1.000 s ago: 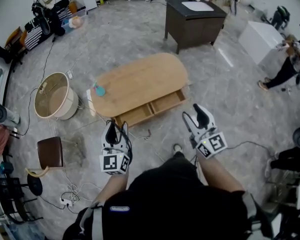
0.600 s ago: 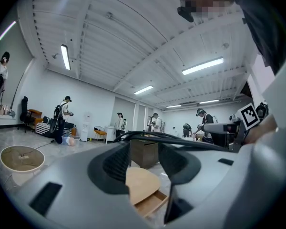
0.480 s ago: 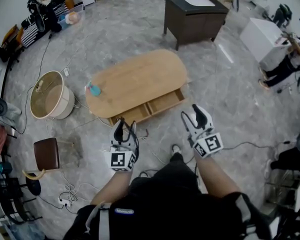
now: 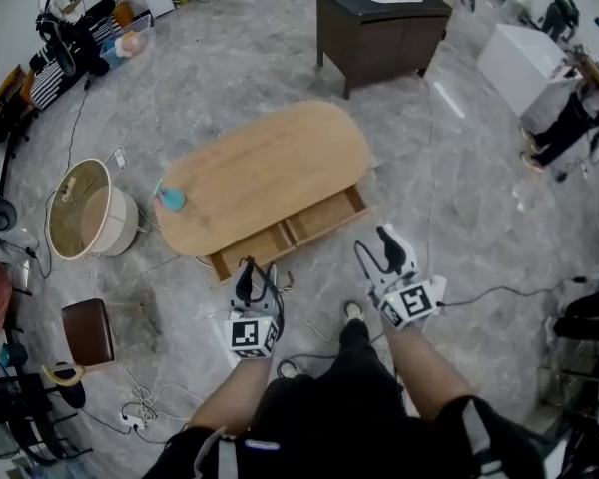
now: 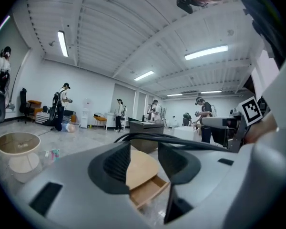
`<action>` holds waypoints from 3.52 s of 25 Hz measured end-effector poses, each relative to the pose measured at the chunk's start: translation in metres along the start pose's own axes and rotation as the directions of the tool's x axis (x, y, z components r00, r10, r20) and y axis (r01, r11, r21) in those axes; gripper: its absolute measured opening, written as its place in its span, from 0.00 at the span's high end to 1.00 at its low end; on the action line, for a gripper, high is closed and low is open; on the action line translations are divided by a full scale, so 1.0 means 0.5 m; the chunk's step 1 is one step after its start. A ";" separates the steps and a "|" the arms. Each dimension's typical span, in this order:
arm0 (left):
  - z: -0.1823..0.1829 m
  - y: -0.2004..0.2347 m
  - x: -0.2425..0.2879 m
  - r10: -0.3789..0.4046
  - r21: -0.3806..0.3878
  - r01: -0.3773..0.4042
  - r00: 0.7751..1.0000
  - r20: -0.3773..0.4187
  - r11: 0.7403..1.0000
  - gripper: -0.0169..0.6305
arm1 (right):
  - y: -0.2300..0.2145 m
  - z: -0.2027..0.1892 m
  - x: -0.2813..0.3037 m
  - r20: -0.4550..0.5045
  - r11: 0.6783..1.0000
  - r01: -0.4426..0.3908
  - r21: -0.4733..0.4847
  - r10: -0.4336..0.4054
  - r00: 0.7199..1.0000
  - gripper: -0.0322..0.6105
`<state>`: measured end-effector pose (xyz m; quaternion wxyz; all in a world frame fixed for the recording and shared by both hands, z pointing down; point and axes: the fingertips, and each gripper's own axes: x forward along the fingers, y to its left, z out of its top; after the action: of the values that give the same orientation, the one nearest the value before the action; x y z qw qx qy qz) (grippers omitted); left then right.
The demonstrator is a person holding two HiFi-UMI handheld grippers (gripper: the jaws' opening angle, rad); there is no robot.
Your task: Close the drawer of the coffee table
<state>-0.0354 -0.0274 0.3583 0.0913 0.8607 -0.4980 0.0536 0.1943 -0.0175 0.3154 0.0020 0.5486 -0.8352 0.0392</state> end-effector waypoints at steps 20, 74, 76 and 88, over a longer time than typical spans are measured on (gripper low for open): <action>-0.431 -0.226 -0.124 -0.505 -0.482 0.162 0.373 -0.778 0.861 0.71 | -0.112 -0.138 0.018 -0.236 0.954 -0.292 0.067 0.300 0.924 0.64; -0.887 -0.148 0.552 0.005 -0.021 -0.009 0.984 -0.178 1.000 0.74 | -0.242 -0.994 0.226 -0.358 0.927 -0.369 0.060 0.365 0.859 0.64; -0.890 -0.147 0.556 0.010 -0.025 -0.015 0.984 -0.177 1.000 0.73 | -0.248 -1.005 0.235 -0.364 0.931 -0.359 0.065 0.357 0.860 0.64; -0.850 -0.114 0.587 0.046 -0.067 -0.055 0.990 -0.135 0.996 0.73 | -0.265 -0.976 0.296 -0.289 0.944 -0.327 0.051 0.327 0.900 0.64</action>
<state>0.1595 -0.1588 0.8215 0.1533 0.8385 -0.5141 0.0955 0.2378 -0.1724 0.8170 0.1191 0.3888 -0.9056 0.1206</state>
